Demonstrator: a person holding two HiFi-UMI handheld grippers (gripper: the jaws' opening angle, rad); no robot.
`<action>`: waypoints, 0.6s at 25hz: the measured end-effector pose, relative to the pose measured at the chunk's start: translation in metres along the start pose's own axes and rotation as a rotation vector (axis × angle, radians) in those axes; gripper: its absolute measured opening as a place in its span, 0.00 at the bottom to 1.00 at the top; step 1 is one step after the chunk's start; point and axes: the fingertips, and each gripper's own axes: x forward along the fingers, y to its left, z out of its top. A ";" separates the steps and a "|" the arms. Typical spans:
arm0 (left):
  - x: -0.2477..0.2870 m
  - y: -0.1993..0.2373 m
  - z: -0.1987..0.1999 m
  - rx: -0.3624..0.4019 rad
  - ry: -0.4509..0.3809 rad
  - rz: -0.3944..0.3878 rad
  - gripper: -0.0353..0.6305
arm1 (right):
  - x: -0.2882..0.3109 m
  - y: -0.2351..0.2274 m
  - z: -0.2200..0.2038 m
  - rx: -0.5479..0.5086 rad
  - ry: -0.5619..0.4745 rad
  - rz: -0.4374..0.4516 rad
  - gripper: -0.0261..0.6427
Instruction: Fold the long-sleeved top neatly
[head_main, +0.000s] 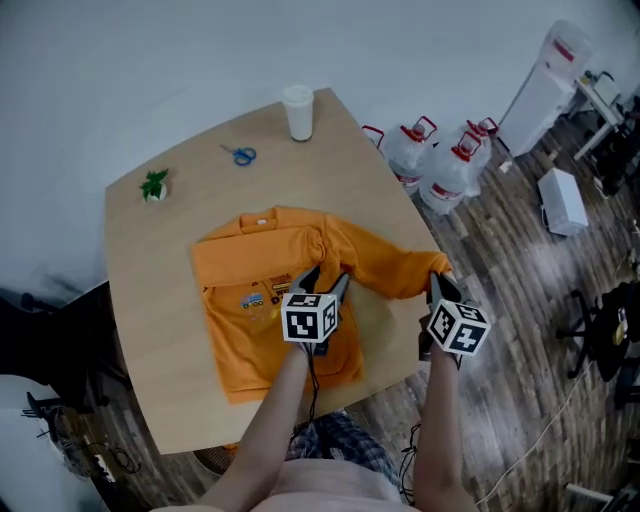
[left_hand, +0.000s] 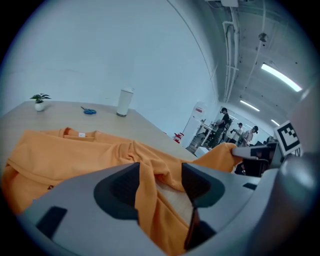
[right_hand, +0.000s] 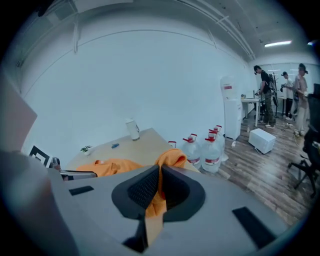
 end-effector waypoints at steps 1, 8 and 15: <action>-0.005 0.010 0.003 -0.009 -0.010 0.017 0.42 | 0.003 0.011 0.007 -0.012 -0.009 0.021 0.07; -0.041 0.080 0.025 -0.058 -0.073 0.137 0.42 | 0.035 0.088 0.046 -0.107 -0.034 0.163 0.07; -0.079 0.146 0.042 -0.102 -0.117 0.243 0.42 | 0.073 0.174 0.056 -0.195 -0.007 0.300 0.07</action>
